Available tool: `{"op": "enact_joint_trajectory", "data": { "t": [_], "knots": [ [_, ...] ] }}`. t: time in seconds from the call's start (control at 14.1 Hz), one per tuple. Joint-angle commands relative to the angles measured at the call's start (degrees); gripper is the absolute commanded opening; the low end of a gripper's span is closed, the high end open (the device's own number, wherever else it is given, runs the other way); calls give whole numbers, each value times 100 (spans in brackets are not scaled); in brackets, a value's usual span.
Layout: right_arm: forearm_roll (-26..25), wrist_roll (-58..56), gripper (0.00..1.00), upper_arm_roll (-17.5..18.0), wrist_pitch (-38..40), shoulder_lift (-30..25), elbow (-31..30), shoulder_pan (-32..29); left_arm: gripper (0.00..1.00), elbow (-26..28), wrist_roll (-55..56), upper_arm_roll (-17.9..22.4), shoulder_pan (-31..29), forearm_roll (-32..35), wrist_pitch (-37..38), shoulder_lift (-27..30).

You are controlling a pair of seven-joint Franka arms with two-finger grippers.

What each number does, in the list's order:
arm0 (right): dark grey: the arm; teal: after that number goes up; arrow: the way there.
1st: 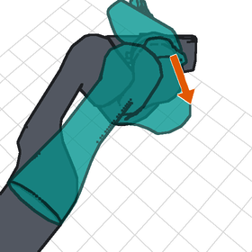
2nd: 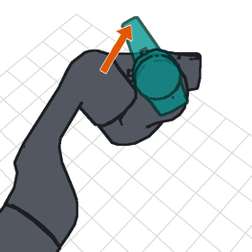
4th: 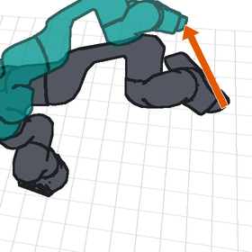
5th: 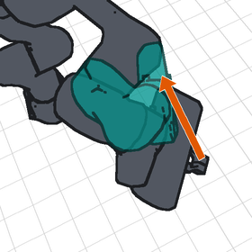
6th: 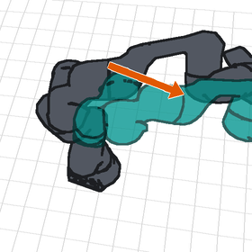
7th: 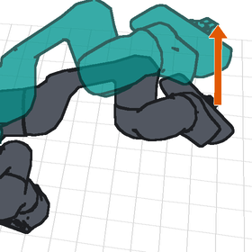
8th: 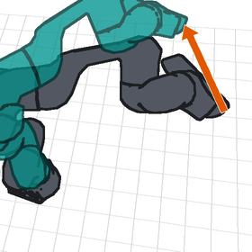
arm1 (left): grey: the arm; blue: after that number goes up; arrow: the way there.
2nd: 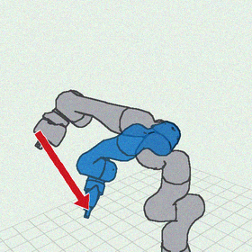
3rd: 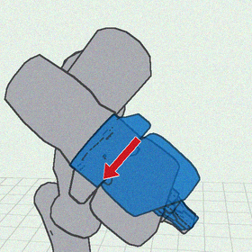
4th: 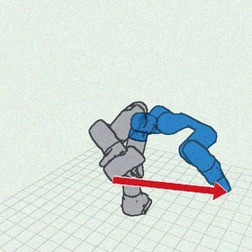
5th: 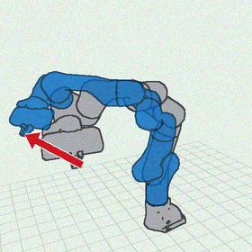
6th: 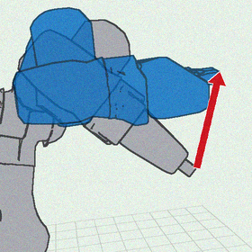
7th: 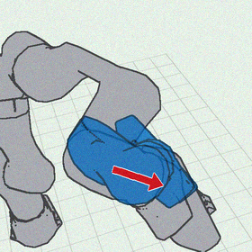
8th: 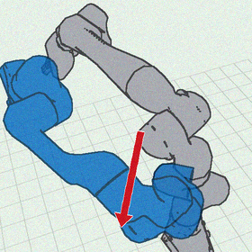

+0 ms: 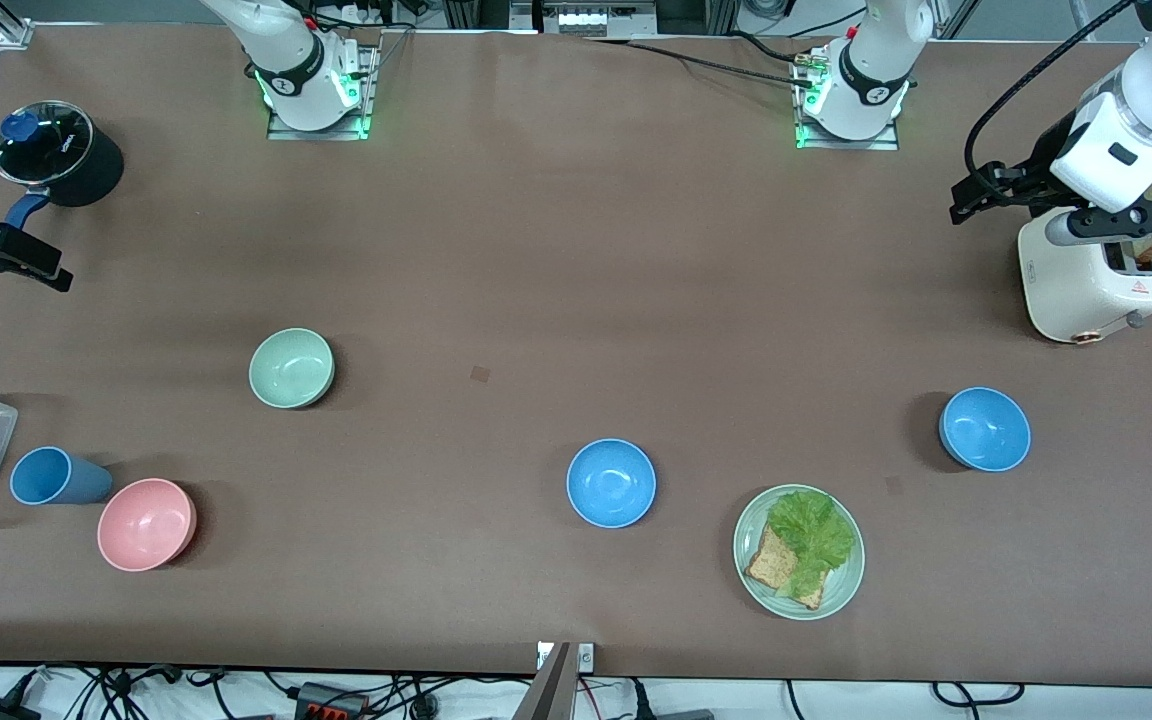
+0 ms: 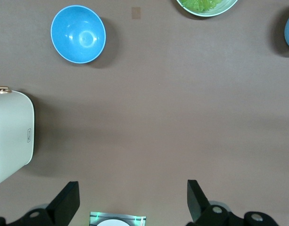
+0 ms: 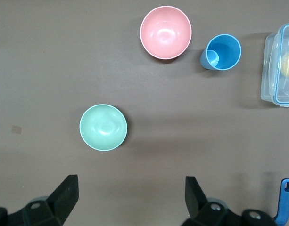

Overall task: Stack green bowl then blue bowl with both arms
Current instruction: 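Reach the right gripper down toward the pale green bowl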

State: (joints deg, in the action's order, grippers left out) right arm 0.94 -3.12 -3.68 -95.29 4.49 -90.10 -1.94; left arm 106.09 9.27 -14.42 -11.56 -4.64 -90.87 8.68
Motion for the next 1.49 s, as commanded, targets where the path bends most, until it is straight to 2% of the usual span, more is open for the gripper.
{"op": "enact_joint_trajectory", "data": {
  "t": [0.0,0.07,0.21,0.28,0.71,1.14,1.28,1.42],
  "knots": [
    [-76,-48,100,104,-51,-151,-183,-96,100,-335,-75,-17,4,-134,298,-200],
    [-137,-66,100,104,-95,-98,-183,-96,100,-335,-74,-17,4,-134,298,-209],
    [-576,-57,100,104,-174,103,-201,113,100,-352,-74,-17,-13,-134,298,-244],
    [-577,-66,100,104,-174,209,-227,141,100,-352,-83,-17,-22,-134,298,-244],
    [-481,-57,100,104,-595,1070,-525,106,100,-344,-136,10,-31,-151,316,-261],
    [-384,-101,100,139,-1114,2238,-587,220,100,-344,-136,10,-31,-151,316,-261],
    [1,-110,100,227,-1333,2485,-587,220,100,-352,-144,18,-31,-151,316,-261],
    [12,-110,100,236,-1570,2722,-596,299,100,-344,-145,18,-31,-151,316,-261]
  ]
}}
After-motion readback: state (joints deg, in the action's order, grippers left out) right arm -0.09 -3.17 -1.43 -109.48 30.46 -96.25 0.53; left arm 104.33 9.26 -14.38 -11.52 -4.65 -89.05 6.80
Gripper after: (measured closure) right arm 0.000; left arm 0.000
